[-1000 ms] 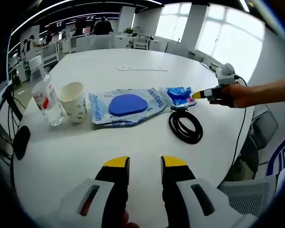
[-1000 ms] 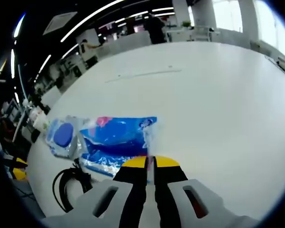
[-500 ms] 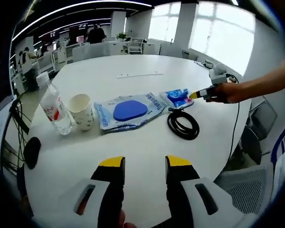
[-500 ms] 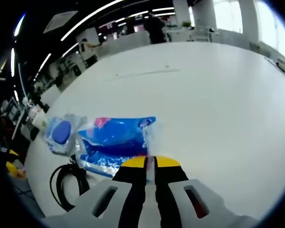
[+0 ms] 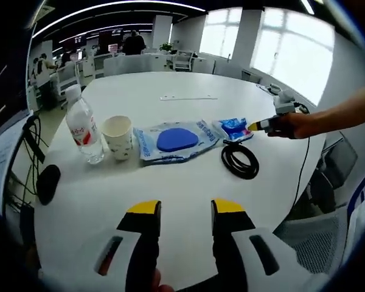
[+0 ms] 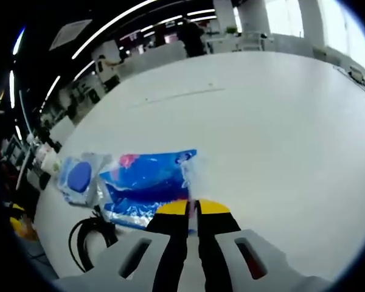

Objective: Arrange the tabletop items into an orderly group along one side of the table until the central work area is clear of visible clutter.

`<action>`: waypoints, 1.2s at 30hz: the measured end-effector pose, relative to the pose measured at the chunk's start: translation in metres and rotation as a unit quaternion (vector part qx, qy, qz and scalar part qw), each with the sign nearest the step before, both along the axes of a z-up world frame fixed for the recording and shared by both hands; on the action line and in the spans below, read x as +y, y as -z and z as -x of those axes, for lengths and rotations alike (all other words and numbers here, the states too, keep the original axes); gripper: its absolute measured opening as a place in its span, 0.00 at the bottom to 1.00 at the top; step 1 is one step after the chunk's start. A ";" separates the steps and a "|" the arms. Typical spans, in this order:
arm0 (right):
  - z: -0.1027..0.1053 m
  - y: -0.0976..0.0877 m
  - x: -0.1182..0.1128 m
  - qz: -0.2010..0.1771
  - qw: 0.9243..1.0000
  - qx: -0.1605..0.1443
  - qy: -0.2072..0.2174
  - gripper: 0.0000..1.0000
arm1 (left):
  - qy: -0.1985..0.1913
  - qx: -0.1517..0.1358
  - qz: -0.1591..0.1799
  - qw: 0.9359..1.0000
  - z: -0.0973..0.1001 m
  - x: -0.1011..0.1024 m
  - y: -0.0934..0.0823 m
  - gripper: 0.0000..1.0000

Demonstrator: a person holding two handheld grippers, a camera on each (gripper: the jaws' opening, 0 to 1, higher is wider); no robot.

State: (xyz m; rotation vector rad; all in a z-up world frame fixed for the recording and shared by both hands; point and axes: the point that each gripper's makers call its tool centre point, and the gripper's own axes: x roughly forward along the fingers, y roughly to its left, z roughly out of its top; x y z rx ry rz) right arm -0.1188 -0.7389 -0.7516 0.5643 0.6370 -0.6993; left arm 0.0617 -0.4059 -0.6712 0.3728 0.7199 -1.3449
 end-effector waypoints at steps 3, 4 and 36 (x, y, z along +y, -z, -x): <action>0.000 0.000 0.001 0.000 1.000 0.003 -0.002 0.04 | -0.002 0.001 0.002 1.000 -0.001 0.002 -0.002 0.32; 0.000 0.000 0.003 0.000 1.000 0.004 -0.004 0.05 | -0.002 0.000 0.003 1.000 -0.001 0.003 -0.002 0.32; 0.019 -0.121 0.112 0.141 0.957 -0.038 -0.252 0.56 | -0.004 -0.034 0.065 0.997 -0.063 0.027 -0.058 0.43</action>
